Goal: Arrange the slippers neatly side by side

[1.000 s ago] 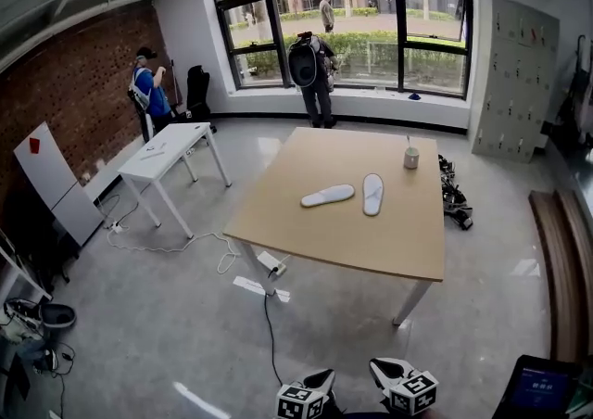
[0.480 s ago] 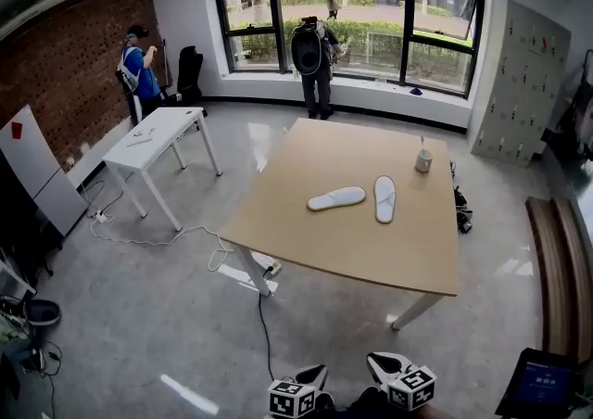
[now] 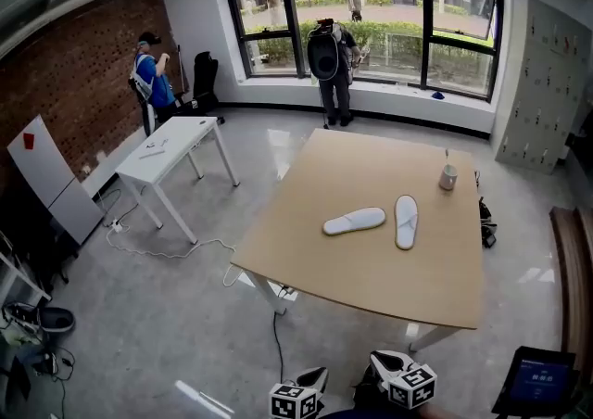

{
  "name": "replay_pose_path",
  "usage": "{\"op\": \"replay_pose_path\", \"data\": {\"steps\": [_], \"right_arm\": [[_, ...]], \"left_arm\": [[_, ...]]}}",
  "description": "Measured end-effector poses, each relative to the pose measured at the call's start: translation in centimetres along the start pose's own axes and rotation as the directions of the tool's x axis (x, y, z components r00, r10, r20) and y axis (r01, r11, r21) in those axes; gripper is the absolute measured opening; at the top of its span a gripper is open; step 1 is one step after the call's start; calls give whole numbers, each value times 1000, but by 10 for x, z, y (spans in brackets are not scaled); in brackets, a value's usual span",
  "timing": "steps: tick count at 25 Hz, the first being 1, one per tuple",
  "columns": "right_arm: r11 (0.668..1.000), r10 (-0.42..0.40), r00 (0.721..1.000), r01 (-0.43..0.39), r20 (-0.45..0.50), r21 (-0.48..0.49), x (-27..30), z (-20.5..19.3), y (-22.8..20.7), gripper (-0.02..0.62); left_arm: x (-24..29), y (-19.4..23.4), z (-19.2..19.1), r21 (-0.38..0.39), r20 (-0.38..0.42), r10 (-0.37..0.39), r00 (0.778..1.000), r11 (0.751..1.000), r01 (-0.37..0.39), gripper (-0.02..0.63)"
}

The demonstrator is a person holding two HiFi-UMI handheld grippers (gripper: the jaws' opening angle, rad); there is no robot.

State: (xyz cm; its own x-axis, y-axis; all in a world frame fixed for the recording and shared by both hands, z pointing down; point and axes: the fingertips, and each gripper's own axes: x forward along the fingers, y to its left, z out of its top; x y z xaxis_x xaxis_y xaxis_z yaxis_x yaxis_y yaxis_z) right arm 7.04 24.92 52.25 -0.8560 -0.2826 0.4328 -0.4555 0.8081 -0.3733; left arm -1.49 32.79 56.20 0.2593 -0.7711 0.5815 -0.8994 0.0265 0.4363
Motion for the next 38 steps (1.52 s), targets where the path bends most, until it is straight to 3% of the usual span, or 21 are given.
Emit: {"op": "replay_pose_path", "data": {"steps": [9, 14, 18, 23, 28, 38], "right_arm": [[999, 48, 999, -48, 8, -8, 45, 66, -77, 11], [1000, 5, 1000, -6, 29, 20, 54, 89, -132, 11], [999, -30, 999, 29, 29, 42, 60, 99, -162, 11], [995, -67, 997, 64, 39, 73, 69, 110, -194, 11], [985, -143, 988, 137, 60, 101, 80, 129, -225, 11], [938, -315, 947, 301, 59, 173, 119, 164, -250, 11]], "left_arm": [[75, 2, 86, 51, 18, 39, 999, 998, -40, 5], [121, -6, 121, 74, 15, 28, 999, 997, -29, 5], [144, -24, 152, 132, 31, -10, 999, 991, 6, 5], [168, -14, 180, 200, 58, -31, 998, 980, 19, 5], [192, -1, 223, 325, 75, -68, 995, 945, 40, 5], [240, 35, 293, 493, -16, -232, 973, 844, 209, 26]]}}
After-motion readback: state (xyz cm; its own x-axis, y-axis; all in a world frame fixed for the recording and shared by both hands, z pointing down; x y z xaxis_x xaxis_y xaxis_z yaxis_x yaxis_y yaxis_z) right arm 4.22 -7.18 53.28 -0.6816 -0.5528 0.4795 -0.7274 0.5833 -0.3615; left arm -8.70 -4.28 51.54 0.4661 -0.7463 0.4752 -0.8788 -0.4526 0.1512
